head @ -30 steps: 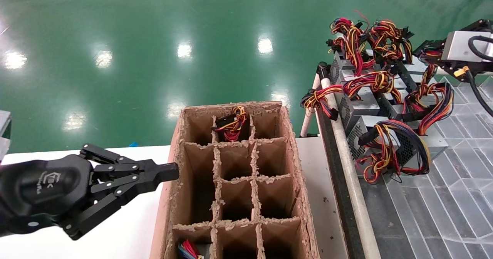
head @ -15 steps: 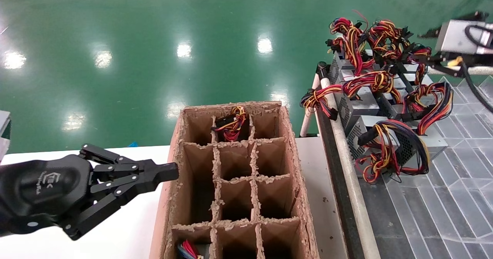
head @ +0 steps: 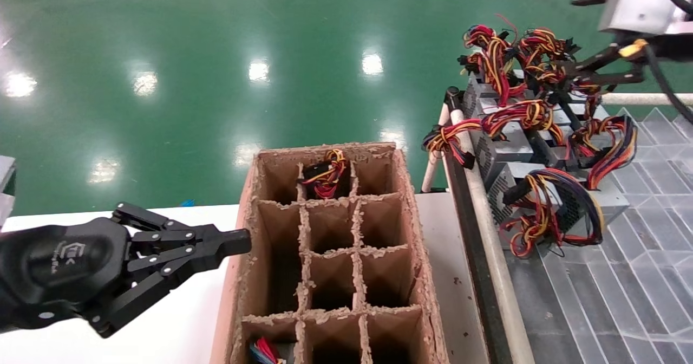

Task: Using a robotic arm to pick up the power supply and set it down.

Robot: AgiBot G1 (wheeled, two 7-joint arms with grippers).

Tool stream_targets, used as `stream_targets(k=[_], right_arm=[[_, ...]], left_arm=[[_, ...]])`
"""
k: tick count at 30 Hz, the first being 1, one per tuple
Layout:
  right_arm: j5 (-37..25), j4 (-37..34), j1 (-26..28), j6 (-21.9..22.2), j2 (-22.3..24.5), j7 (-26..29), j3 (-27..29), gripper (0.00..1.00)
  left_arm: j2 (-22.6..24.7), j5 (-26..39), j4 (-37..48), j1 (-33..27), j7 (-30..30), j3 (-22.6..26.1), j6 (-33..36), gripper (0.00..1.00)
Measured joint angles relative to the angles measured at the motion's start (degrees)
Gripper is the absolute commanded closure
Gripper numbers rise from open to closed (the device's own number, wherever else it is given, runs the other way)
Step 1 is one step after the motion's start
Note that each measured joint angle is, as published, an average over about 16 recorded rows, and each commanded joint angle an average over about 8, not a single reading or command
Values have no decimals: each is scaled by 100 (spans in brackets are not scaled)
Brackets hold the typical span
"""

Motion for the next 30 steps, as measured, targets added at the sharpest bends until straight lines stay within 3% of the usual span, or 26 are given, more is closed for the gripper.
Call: stream_targets(k=[12,13,20,21,30], right_arm=[[855,612,-639,-313,143,555,182,0],[961,642,-713,-342,154,584,203,0],[1690,851,-1223,-540,235,785,343,0],[1793,880,-1296,-568,246,814,363,0],[2725,1147,-1949,-822,350,1070,544,0]], left_arm=[[0,0,0,0,0,0,0,100],[0,0,0,0,0,0,0,96],[0,0,0,0,0,0,0,8],[0,0,0,0,0,0,0,0],[0,0,0,0,0,0,0,0]])
